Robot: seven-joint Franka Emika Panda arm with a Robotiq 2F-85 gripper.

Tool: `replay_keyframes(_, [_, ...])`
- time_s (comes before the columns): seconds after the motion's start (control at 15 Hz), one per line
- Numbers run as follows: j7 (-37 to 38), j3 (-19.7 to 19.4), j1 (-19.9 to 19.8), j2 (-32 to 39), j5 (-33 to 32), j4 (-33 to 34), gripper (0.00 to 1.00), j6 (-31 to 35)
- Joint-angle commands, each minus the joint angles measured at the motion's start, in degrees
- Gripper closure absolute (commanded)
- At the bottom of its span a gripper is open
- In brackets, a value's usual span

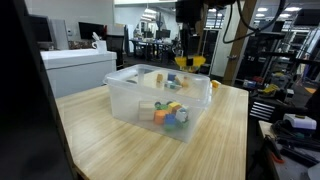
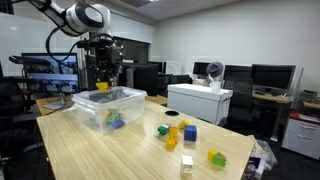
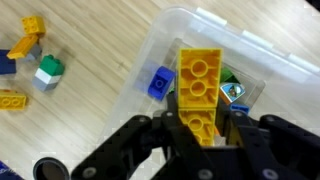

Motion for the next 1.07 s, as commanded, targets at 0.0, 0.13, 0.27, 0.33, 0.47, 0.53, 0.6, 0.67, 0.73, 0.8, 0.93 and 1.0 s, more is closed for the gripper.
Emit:
replay_keyframes(0.0, [-0.7,0.0,-0.7,-1.6,2.9,-3.7,0.28,1.7])
replay_keyframes(0.13, [1.9,-0.6,-1.3,-1.5,5.7,-3.1,0.13,3.2])
replay_keyframes(0.27, [3.7,-1.7,-2.4,-0.8,9.3,0.6,0.01,2.5])
replay_keyframes(0.33, [4.2,-2.5,-3.3,-0.6,10.6,2.7,0.0,1.8])
replay_keyframes(0.47, [5.4,-4.2,-5.0,0.6,12.0,6.0,0.0,2.6])
replay_keyframes(0.53, [5.9,-5.2,-6.1,1.3,12.5,7.4,0.0,3.5])
replay_keyframes(0.6, [6.3,-6.4,-7.3,2.3,12.8,9.0,0.0,4.6])
replay_keyframes(0.67, [5.9,-7.8,-8.7,3.8,13.1,10.7,0.0,6.7])
replay_keyframes(0.73, [5.3,-9.4,-10.2,5.4,13.6,12.2,0.0,8.6])
replay_keyframes(0.8, [4.3,-10.8,-11.6,7.3,13.6,13.5,0.0,11.5])
replay_keyframes(0.93, [-0.8,-13.2,-14.4,11.8,13.5,16.1,0.0,15.2])
replay_keyframes(1.0, [-3.1,-14.2,-15.9,14.2,13.8,17.4,0.0,16.4])
